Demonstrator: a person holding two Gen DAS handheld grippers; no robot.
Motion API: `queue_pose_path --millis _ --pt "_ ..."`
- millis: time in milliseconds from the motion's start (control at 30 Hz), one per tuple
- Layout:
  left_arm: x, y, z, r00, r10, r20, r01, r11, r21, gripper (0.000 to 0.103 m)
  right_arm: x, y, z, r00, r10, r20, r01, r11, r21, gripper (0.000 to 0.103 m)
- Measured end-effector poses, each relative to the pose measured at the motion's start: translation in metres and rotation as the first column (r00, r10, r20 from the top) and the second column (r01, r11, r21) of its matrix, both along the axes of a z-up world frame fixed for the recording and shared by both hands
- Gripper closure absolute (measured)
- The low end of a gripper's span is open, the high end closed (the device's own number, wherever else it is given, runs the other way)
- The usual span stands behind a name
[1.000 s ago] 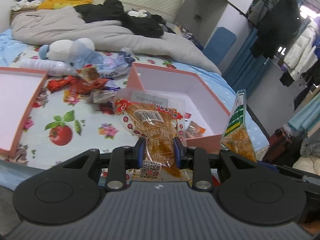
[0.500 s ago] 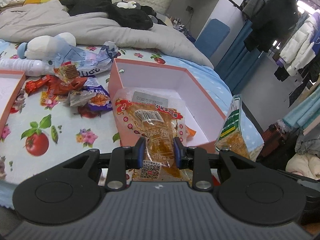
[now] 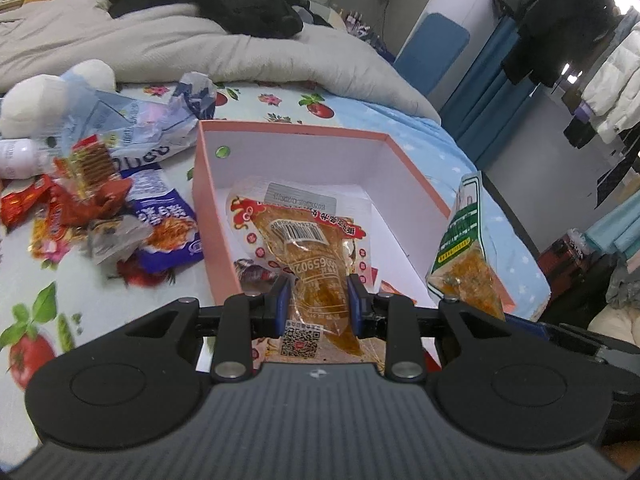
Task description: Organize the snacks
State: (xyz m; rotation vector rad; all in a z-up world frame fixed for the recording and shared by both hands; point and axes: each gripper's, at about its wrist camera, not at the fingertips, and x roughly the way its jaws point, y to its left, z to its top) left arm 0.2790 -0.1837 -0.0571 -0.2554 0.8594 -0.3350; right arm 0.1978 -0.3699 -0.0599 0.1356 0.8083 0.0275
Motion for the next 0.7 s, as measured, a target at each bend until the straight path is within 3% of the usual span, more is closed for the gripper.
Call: queue_pose_path --millis 333,633,700 --pt "0.074 -0.015 -0.042 0.997 -0.027 -0.069 0.027 1.000 -0.002 0.069 0.064 -0.012 -0.035 0.998 -0.008 -0.061 0.008 1.000 0.004 0.055" --pt "0.098 -0.022 -0.060 0.996 -0.047 -0.081 0.048 0.999 0.018 0.069 0.091 -0.018 -0.062 0.993 -0.015 -0.116 0.016 1.000 0.005 0.054" --pt "0.101 -0.023 -0.060 0.996 -0.035 -0.082 0.038 0.999 0.026 0.065 0.092 -0.017 -0.063 0.993 -0.015 -0.121 0.015 1.000 0.002 0.052"
